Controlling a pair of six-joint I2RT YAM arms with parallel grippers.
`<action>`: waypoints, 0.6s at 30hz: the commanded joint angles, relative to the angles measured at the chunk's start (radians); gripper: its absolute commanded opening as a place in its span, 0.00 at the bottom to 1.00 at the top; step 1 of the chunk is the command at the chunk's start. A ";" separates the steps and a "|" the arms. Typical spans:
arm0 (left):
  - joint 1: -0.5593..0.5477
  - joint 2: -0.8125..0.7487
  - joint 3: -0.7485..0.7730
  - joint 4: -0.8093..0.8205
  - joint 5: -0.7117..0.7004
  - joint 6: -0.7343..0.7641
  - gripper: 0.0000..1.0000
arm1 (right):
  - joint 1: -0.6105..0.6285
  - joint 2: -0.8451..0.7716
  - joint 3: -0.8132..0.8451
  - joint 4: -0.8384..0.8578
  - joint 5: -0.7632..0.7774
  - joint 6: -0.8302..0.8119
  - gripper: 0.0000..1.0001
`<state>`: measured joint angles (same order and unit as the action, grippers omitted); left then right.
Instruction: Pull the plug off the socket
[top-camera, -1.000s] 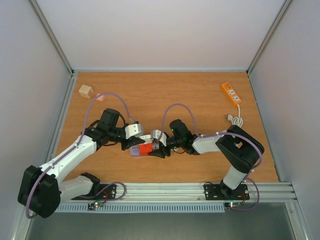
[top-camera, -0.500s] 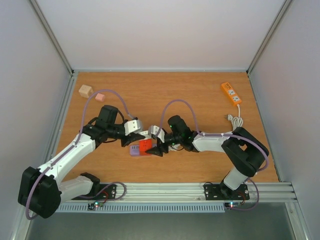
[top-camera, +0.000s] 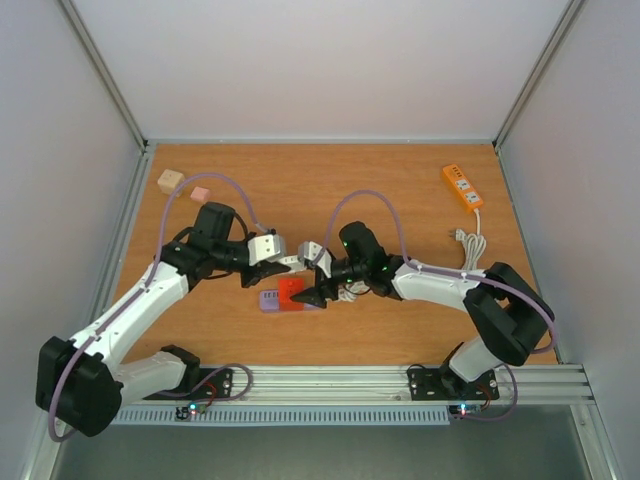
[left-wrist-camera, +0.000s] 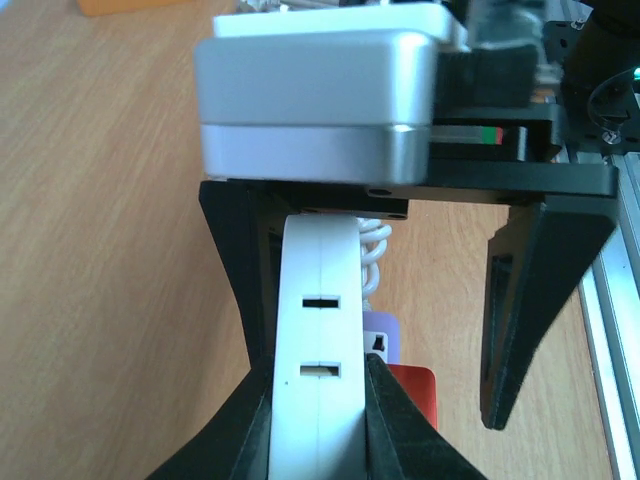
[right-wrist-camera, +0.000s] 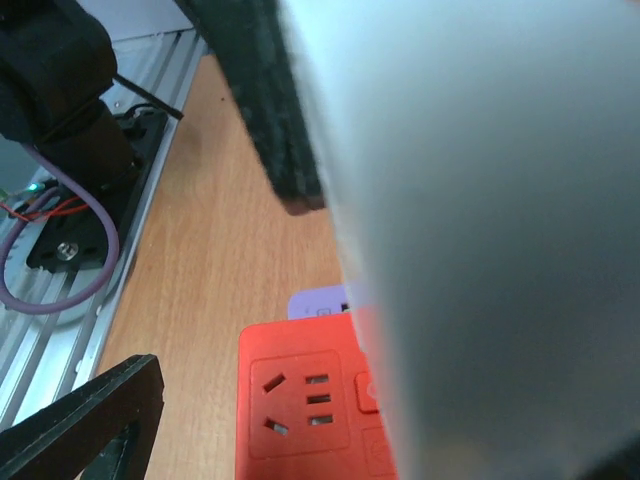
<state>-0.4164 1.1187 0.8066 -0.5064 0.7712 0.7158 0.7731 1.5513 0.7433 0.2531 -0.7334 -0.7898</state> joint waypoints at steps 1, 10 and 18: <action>0.001 0.001 0.076 -0.111 0.019 0.073 0.01 | -0.043 -0.060 0.053 -0.087 -0.054 0.048 0.87; 0.001 -0.010 0.079 -0.181 0.097 0.097 0.01 | -0.058 -0.141 0.123 -0.244 -0.101 0.128 0.77; 0.001 -0.006 0.077 -0.200 0.130 0.102 0.01 | -0.058 -0.172 0.131 -0.280 -0.111 0.148 0.47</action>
<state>-0.4164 1.1187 0.8696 -0.6933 0.8497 0.7979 0.7162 1.4021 0.8501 0.0116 -0.8177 -0.6643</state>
